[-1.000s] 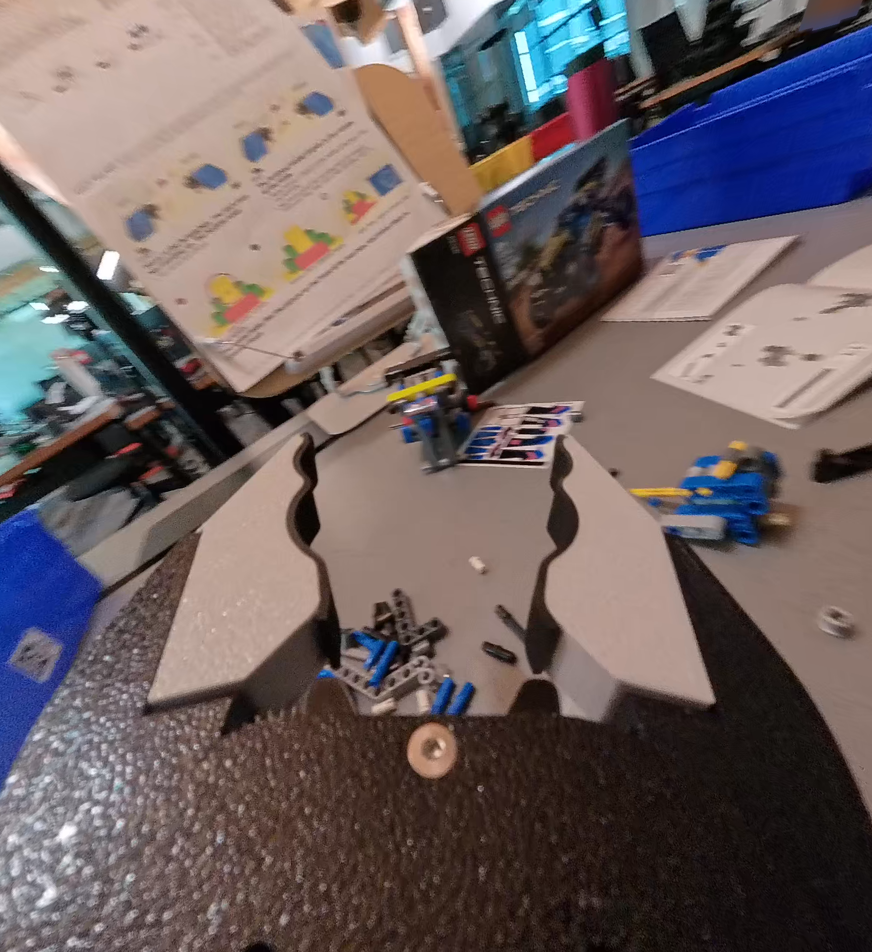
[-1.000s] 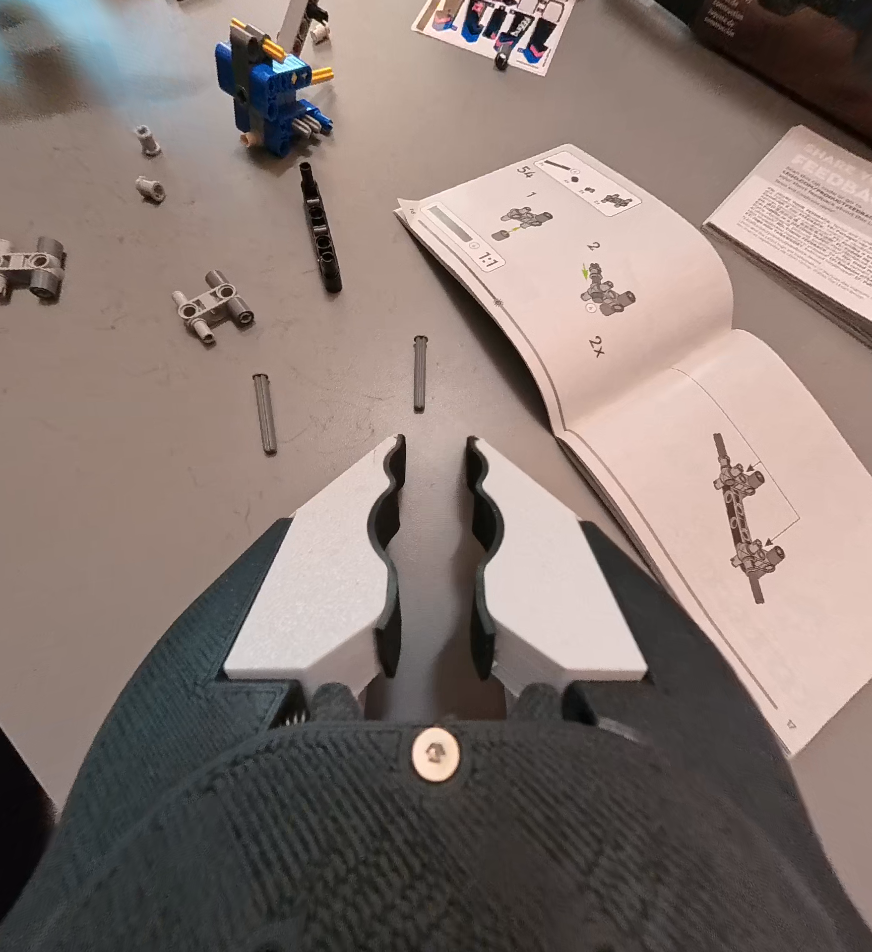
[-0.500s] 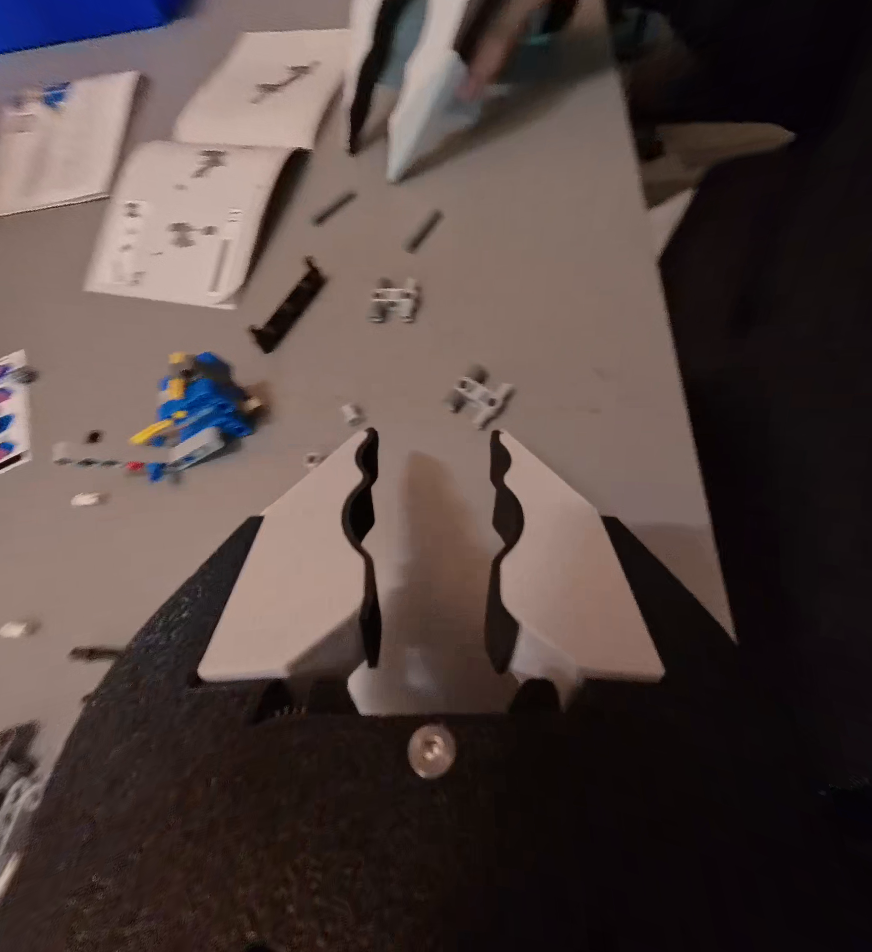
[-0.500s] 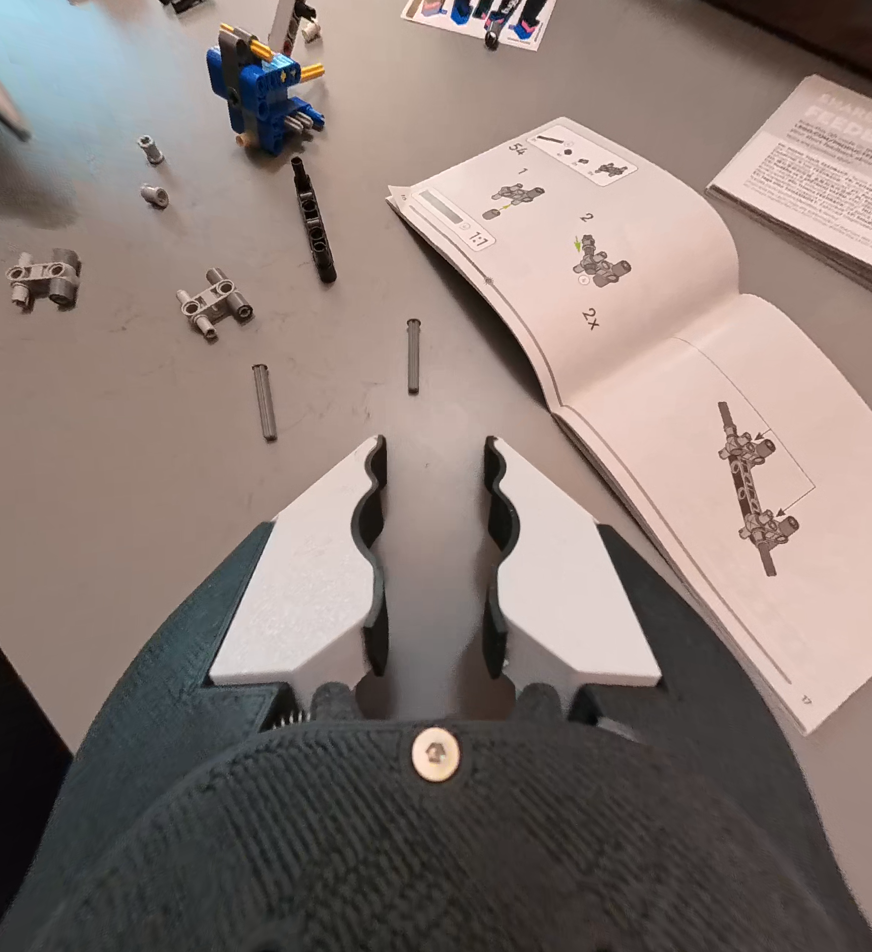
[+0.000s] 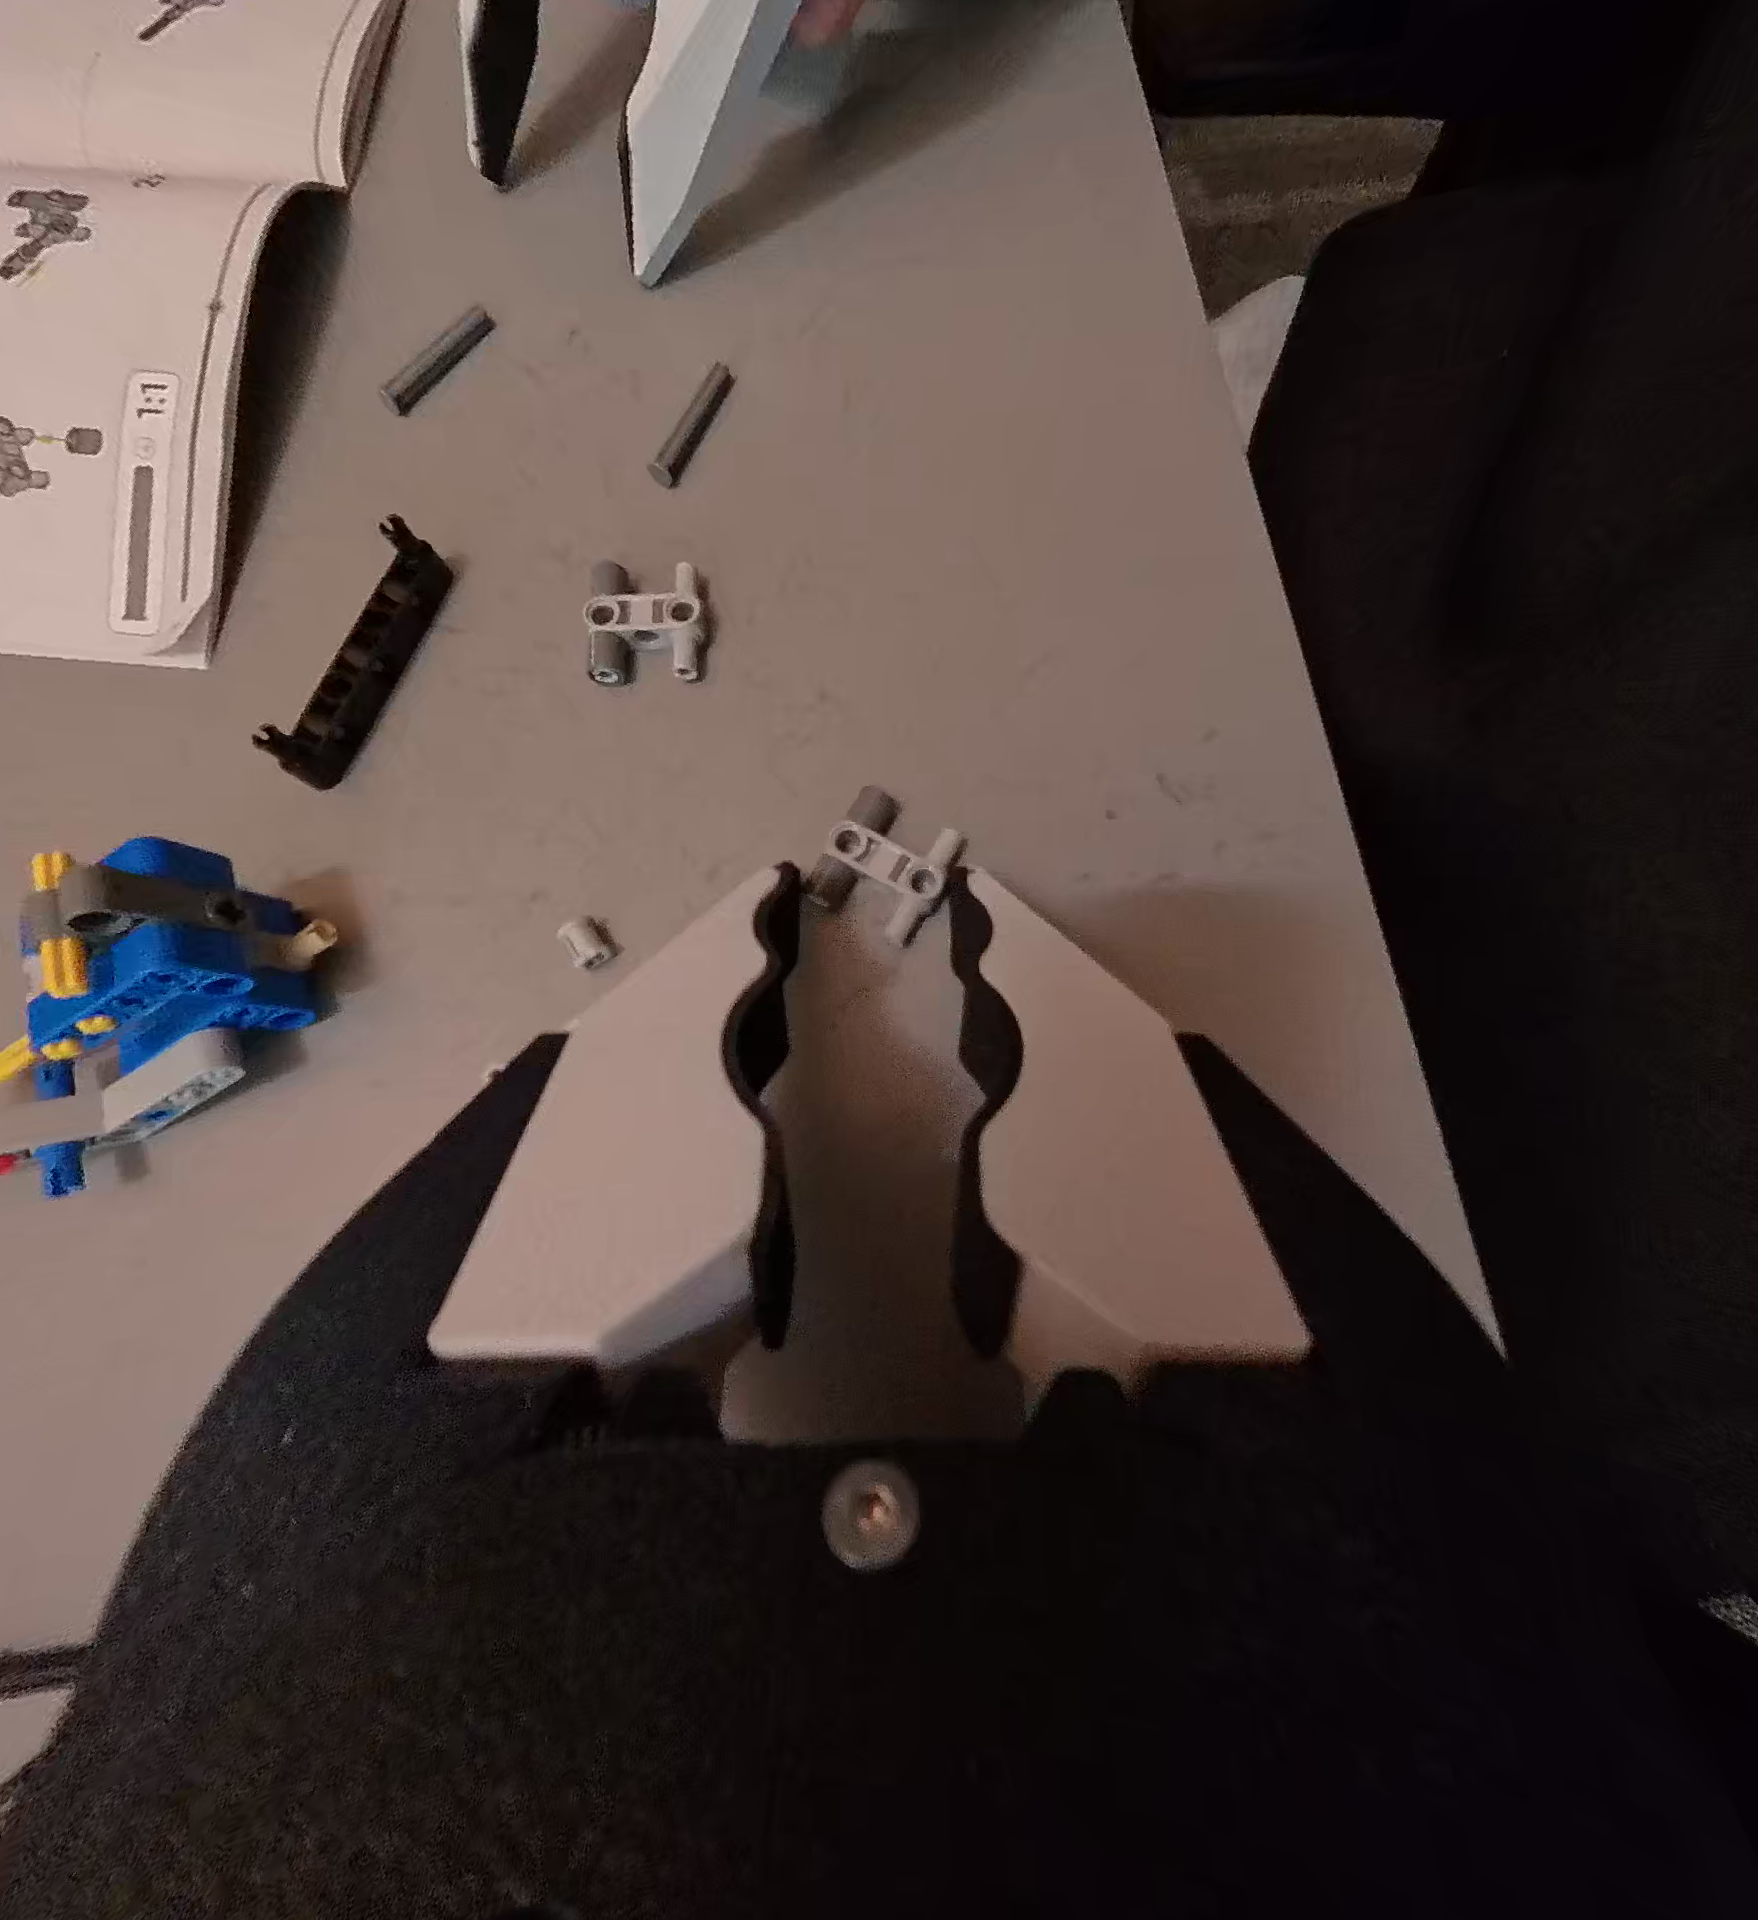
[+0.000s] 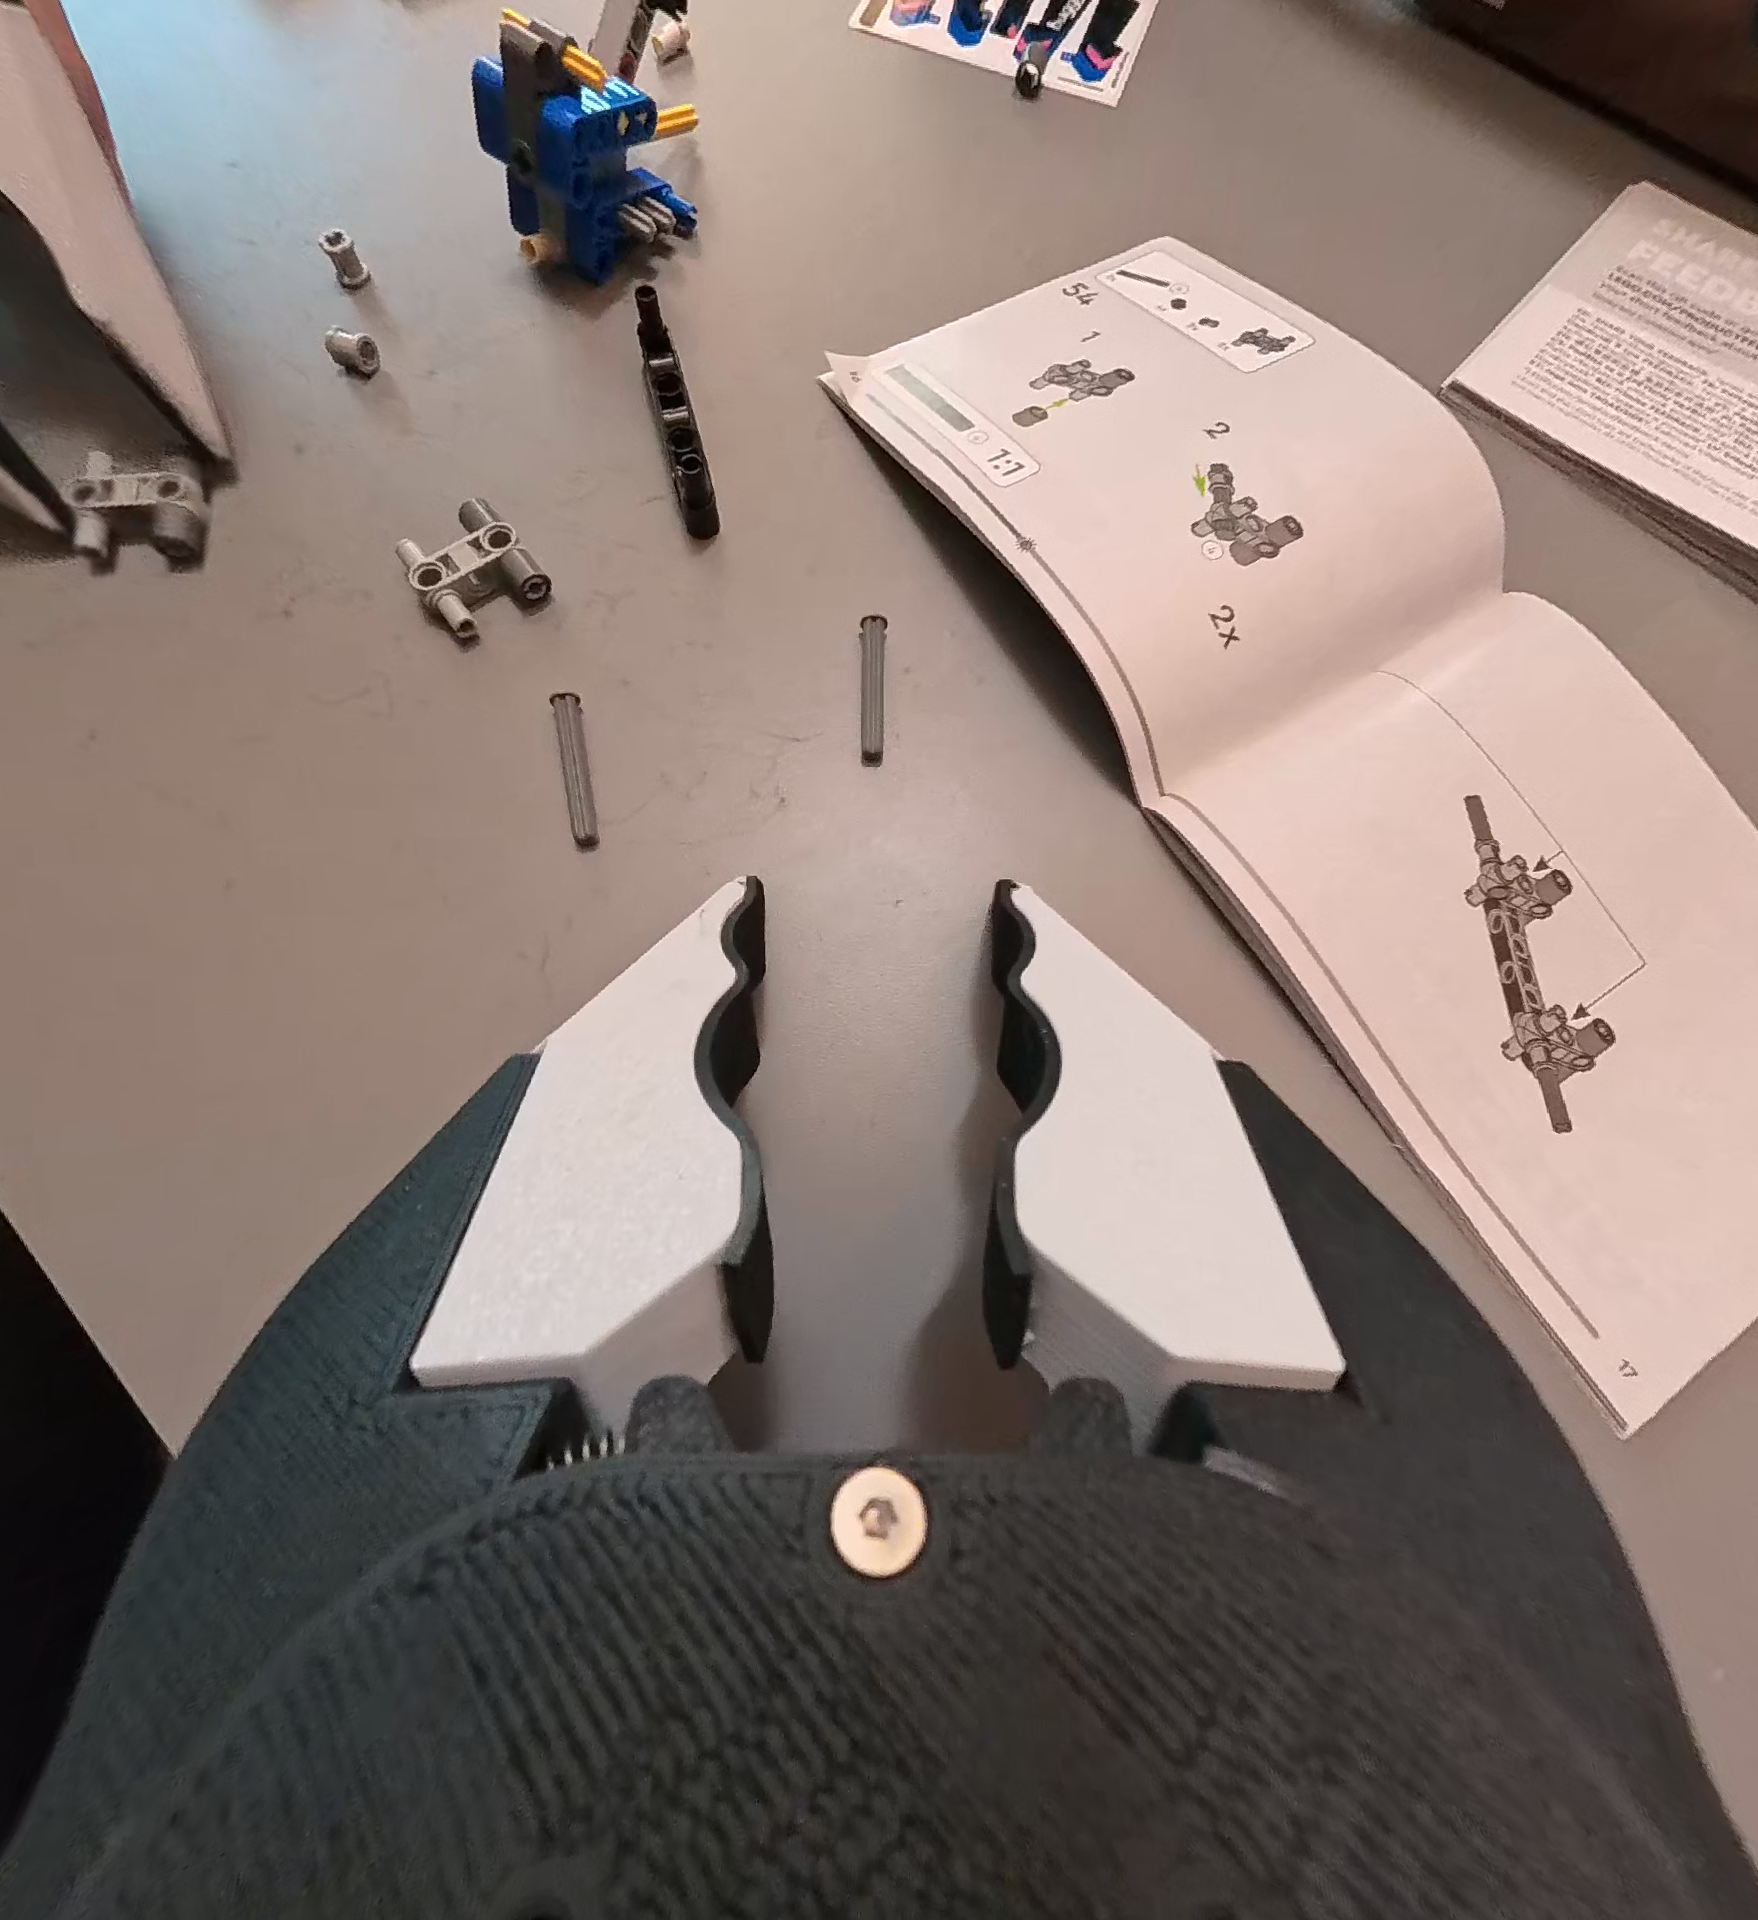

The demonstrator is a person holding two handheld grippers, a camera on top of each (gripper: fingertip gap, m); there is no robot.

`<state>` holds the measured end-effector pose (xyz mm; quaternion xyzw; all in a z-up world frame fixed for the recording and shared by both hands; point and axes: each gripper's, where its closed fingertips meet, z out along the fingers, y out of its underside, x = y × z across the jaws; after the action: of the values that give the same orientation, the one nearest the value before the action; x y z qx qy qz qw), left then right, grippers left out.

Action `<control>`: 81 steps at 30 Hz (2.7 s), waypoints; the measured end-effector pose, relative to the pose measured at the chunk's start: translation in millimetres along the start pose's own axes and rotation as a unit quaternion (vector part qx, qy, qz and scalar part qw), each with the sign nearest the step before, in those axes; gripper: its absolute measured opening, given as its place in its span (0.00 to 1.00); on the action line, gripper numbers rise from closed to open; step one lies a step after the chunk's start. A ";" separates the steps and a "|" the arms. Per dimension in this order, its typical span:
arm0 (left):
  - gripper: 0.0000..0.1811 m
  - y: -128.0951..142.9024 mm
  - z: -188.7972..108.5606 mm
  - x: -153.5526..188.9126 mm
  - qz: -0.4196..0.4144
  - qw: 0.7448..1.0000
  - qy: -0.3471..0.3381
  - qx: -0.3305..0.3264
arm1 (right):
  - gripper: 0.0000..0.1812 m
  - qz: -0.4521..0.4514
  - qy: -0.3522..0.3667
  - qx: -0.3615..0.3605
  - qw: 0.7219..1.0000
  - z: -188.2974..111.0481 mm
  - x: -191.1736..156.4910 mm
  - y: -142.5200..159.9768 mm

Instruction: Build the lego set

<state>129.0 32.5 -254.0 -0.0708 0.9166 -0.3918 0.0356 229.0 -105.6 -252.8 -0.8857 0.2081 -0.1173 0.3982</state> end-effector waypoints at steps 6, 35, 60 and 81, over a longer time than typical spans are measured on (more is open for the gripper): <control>0.13 -5.1 6.0 -2.4 0.007 1.000 -0.020 0.005 | 0.24 -0.002 0.003 0.000 1.000 0.0 0.5 -0.1; 0.14 -49.7 -5.2 -35.1 0.166 0.957 -0.237 0.018 | 0.20 0.001 -0.097 0.054 0.994 -16.8 -62.9 -36.6; 0.23 -107.4 -12.9 3.4 0.151 0.952 -0.118 0.241 | 0.03 0.297 -0.506 0.197 0.785 -47.4 -128.3 -92.9; 0.12 -120.4 -27.3 32.5 0.184 0.935 -0.019 0.303 | 0.03 0.302 -0.588 0.172 0.731 -63.1 -149.5 -94.0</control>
<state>105.9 -35.4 -148.4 0.1057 0.7504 -0.6365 0.1437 98.9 -21.9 -146.8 -0.5847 0.1650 0.5189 0.6014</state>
